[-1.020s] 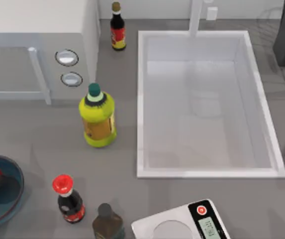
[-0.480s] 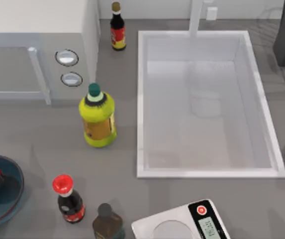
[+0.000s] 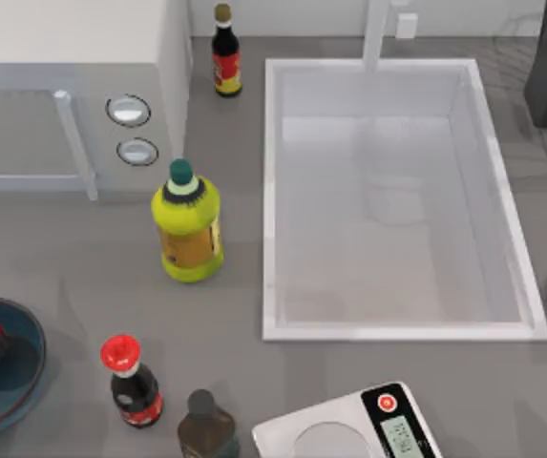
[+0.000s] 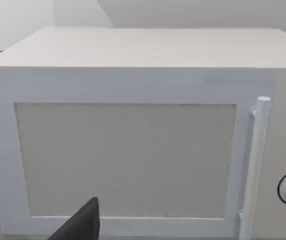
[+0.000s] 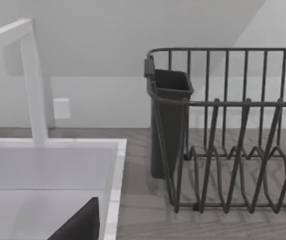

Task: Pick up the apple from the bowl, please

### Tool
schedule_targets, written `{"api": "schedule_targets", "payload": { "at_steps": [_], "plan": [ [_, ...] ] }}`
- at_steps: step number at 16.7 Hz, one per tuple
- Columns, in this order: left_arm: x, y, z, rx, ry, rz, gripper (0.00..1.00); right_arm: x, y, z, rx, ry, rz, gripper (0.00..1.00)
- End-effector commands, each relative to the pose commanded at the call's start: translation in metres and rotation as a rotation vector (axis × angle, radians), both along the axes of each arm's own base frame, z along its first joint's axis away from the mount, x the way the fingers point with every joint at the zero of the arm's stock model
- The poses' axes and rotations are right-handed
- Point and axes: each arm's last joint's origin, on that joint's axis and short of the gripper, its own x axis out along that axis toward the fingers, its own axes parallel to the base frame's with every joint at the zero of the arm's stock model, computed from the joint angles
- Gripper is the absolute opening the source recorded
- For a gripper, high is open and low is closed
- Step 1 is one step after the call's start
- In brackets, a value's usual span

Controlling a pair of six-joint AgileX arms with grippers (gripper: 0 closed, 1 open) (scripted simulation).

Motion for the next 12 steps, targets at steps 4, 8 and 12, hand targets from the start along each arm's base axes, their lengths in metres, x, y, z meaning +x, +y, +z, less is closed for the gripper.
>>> {"api": "schedule_targets", "payload": {
  "at_steps": [4,8,12],
  "plan": [
    [0.0,0.0,0.004,0.003,0.037,0.002,1.0,0.0,0.0,0.0,0.0,0.0,0.0,1.0],
    [0.006,0.002,0.024,0.014,0.242,0.01,1.0,0.0,0.0,0.0,0.0,0.0,0.0,1.0],
    [0.03,0.004,0.044,0.026,0.591,0.016,1.0,0.0,0.0,0.0,0.0,0.0,0.0,1.0]
  ]
}}
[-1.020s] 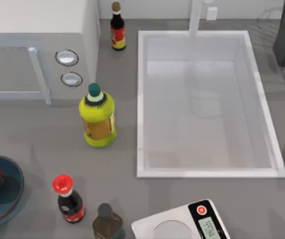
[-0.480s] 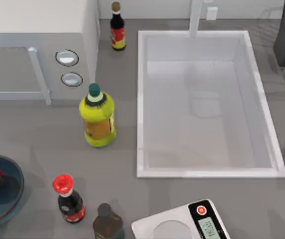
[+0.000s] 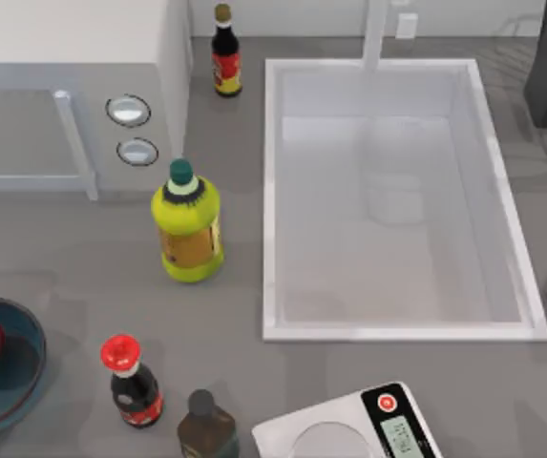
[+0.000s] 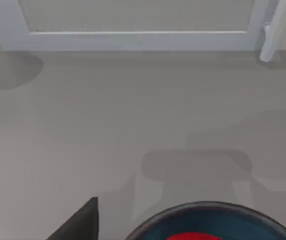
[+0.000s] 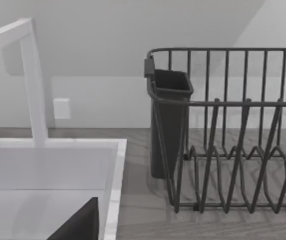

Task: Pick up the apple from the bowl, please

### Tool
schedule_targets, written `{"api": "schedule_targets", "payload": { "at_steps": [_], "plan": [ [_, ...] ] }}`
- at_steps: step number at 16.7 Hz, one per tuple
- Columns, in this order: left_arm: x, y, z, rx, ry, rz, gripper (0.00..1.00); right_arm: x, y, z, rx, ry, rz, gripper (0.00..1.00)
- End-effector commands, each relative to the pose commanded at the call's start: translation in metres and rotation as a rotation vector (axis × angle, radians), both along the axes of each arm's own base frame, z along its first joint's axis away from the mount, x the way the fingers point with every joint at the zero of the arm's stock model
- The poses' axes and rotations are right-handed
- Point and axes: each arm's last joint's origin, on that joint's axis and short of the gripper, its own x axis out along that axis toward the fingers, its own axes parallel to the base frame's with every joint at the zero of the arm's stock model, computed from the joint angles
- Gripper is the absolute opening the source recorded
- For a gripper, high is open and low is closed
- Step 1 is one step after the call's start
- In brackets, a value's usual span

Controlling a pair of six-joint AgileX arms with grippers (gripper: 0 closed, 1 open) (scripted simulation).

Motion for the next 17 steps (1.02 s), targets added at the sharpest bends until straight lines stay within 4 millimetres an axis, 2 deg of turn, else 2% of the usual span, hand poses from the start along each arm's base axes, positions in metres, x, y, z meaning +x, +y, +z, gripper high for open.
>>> {"api": "schedule_targets", "payload": {
  "at_steps": [4,9,13,17],
  "plan": [
    [0.039,0.005,0.01,0.001,0.396,0.001,1.0,0.0,0.0,0.0,0.0,0.0,0.0,1.0],
    [0.089,0.012,0.002,-0.012,0.809,-0.006,1.0,0.0,0.0,0.0,0.0,0.0,0.0,1.0],
    [0.11,0.015,-0.005,-0.02,0.967,-0.011,1.0,0.0,0.0,0.0,0.0,0.0,0.0,1.0],
    [0.111,0.015,-0.005,-0.021,0.98,-0.011,1.0,0.0,0.0,0.0,0.0,0.0,0.0,1.0]
  ]
}}
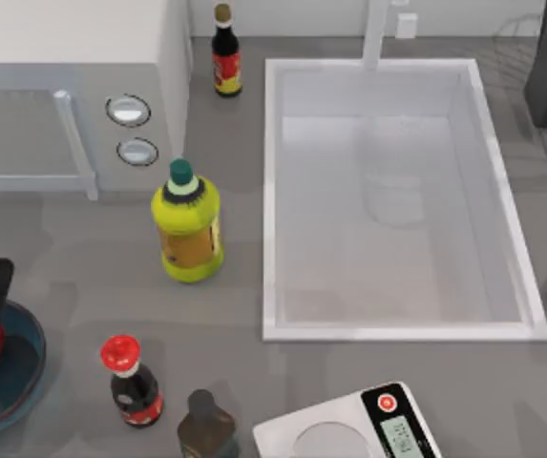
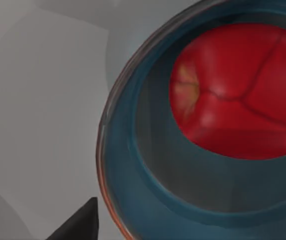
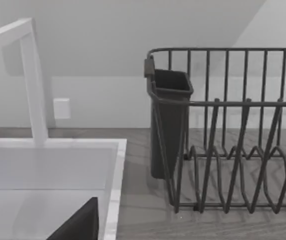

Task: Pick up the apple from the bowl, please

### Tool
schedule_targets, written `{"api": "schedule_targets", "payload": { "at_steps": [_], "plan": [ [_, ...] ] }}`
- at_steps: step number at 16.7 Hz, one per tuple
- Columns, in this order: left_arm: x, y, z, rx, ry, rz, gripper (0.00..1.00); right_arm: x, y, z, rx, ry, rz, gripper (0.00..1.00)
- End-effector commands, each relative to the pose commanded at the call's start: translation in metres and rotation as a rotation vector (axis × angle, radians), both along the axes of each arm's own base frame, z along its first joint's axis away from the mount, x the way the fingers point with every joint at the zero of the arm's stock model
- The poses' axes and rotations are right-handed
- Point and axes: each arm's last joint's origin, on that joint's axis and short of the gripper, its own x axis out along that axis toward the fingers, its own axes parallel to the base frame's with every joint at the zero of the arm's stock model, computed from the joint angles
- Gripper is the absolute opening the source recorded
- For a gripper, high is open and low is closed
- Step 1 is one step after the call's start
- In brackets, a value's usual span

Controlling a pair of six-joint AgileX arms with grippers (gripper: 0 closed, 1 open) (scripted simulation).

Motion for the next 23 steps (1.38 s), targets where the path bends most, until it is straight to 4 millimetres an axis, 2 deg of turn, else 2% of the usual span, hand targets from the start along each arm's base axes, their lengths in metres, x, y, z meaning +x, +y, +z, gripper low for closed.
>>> {"api": "schedule_targets", "payload": {
  "at_steps": [2,4,9,12,17,23],
  "plan": [
    [-0.001,-0.001,-0.001,0.0,-0.002,-0.004,1.0,0.0,0.0,0.0,0.0,0.0,0.0,1.0],
    [0.0,-0.001,-0.011,0.0,0.004,-0.004,1.0,0.0,0.0,0.0,0.0,0.0,0.0,1.0],
    [0.006,0.0,-0.062,0.001,-0.019,-0.001,1.0,0.0,0.0,0.0,0.0,0.0,0.0,1.0],
    [0.002,0.0,-0.088,0.001,-0.009,0.0,1.0,0.0,0.0,0.0,0.0,0.0,0.0,1.0],
    [0.0,0.0,-0.094,0.0,0.0,0.0,1.0,0.0,0.0,0.0,0.0,0.0,0.0,1.0],
    [0.0,0.0,-0.094,0.0,0.0,0.0,0.55,0.0,0.0,0.0,0.0,0.0,0.0,1.0]
  ]
}}
